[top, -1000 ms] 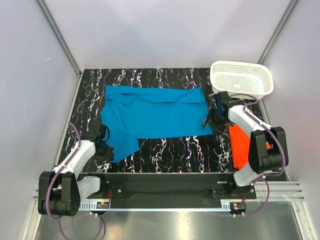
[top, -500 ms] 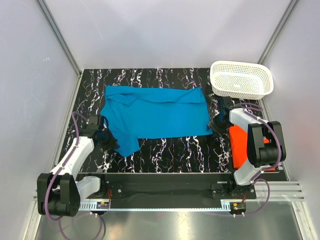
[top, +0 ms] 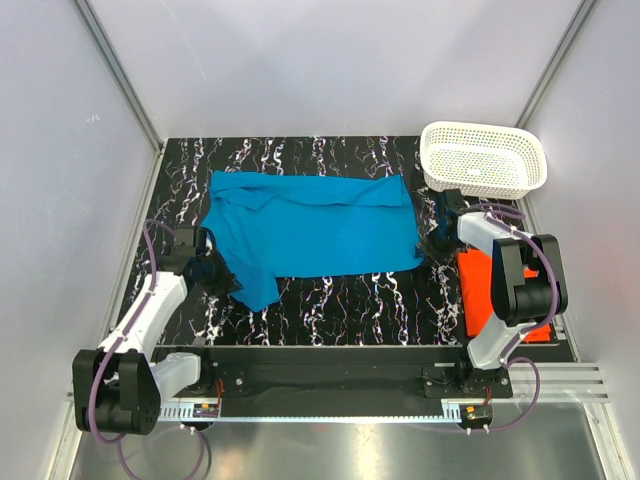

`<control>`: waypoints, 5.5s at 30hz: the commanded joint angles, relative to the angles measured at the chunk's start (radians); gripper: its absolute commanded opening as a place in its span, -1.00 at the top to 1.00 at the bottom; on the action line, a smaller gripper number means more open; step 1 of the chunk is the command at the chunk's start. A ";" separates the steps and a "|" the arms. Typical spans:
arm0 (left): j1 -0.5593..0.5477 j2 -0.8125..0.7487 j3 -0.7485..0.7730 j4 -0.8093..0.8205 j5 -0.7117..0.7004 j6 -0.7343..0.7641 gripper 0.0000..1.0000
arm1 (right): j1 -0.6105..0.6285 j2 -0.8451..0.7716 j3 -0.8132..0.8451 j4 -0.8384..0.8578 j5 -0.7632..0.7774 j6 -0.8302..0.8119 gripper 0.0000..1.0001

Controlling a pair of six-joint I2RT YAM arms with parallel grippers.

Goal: Fold and stack the t-shirts
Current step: Flatten the tshirt out

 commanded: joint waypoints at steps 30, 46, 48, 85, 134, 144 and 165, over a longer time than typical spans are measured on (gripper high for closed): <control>0.004 0.427 1.553 0.100 -0.147 0.384 1.00 | -0.005 0.113 0.944 0.016 -0.020 -0.115 1.00; 0.003 0.141 1.576 0.428 -0.089 0.361 1.00 | -0.004 -0.355 0.779 0.266 0.037 -0.168 1.00; 0.004 0.130 1.602 0.434 -0.092 0.370 1.00 | -0.005 -0.399 0.748 0.286 0.026 -0.164 1.00; -0.167 0.107 1.685 0.394 -0.222 0.551 1.00 | -0.004 -0.582 0.738 0.333 0.052 -0.256 1.00; 0.052 0.533 0.713 0.621 -0.393 0.601 1.00 | 0.046 0.211 0.609 0.513 -0.133 -0.250 1.00; 0.055 0.509 1.044 0.577 -0.247 0.492 1.00 | 0.079 0.271 0.846 0.500 -0.143 -0.262 1.00; 0.333 0.386 1.312 0.678 -0.023 0.127 1.00 | 0.078 0.233 1.262 0.318 -0.067 -0.187 1.00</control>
